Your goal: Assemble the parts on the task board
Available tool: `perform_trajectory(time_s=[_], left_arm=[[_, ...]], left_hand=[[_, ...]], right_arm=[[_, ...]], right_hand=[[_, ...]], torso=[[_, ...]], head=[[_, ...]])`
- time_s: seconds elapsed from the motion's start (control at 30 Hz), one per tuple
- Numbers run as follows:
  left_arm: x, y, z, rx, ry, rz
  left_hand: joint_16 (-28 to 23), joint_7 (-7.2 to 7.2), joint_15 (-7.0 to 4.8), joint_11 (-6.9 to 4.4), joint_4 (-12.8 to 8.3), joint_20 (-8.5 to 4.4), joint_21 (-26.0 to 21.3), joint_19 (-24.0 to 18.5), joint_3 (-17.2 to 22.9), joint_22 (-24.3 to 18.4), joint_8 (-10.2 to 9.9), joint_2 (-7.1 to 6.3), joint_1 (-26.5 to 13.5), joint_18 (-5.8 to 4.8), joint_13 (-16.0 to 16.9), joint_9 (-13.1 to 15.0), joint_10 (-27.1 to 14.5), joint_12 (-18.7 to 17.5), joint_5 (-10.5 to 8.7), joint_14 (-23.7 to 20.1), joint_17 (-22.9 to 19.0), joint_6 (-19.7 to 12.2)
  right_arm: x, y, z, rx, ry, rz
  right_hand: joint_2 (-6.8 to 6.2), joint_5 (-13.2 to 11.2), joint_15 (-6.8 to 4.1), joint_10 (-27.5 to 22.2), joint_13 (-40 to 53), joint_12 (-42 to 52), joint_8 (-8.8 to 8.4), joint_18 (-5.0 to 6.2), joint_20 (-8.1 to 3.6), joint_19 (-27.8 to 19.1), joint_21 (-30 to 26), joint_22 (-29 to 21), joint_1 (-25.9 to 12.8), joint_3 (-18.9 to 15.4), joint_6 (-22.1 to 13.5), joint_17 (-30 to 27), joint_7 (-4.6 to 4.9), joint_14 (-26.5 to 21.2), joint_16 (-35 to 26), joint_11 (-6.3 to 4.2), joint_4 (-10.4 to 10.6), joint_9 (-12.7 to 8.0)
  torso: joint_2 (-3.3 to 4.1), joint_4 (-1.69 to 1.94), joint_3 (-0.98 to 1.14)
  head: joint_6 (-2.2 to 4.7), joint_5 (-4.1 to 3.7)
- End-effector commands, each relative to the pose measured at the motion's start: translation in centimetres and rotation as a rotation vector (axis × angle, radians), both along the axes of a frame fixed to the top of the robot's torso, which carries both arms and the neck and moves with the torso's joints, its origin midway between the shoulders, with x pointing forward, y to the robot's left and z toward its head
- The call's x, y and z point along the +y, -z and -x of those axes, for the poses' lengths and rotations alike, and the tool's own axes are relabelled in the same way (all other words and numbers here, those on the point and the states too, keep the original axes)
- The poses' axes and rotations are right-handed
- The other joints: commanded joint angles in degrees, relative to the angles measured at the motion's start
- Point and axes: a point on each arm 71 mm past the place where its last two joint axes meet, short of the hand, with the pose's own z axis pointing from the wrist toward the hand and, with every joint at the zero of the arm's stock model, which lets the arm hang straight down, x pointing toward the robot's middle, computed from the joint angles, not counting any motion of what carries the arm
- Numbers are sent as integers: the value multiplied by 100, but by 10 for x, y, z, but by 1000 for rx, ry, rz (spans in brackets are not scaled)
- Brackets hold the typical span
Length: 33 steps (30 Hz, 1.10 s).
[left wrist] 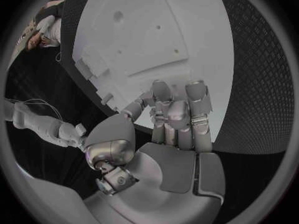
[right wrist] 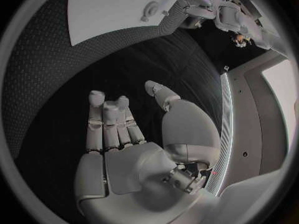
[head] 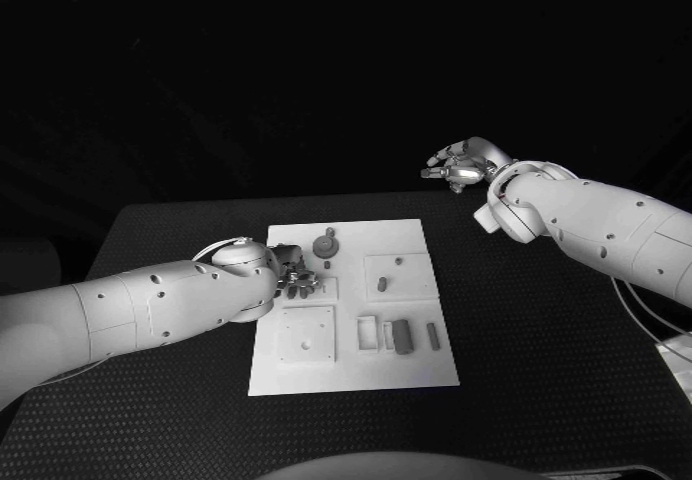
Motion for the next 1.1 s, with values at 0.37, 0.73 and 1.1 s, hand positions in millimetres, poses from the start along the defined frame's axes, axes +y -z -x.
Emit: perform_trajectory(time_s=[0.37,0.73,1.1], left_arm=[[6,9,4,28,-16,-38],[4,9,6,27,-10,-31],[5,9,5,30,-17,-20]], left_hand=[[62,0,-25,-32,41,-117,-31,61,-125,107,-22,73,-159,9,8,-83,-2,21,536,-3,-30,-42],[83,-8,-29,-35,78,-117,-30,63,-201,104,-18,-75,-299,11,-5,-74,7,21,519,-9,-46,-32],[113,-19,-43,-49,420,-131,-40,40,-191,111,-23,-116,-635,31,-19,-67,4,27,-114,-29,-62,-28]], right_arm=[[2,1,0,8,-17,4],[2,1,0,8,-18,3],[3,1,0,9,-19,3]], right_hand=[[1,14,7,-33,-12,24,25,160,2,-34,-39,89,-52,-4,-6,-11,196,-35,20,6,-11,-10],[3,14,7,-34,-14,26,26,160,2,-34,-39,89,-55,-4,-8,-12,197,-36,22,7,-8,-13],[2,14,8,-35,-17,28,27,160,2,-34,-39,90,-53,-3,-10,-14,197,-36,23,7,-10,-14]], torso=[[1,2,0],[2,-1,0],[2,-3,6]], head=[[-9,12],[-12,12],[-14,6]])
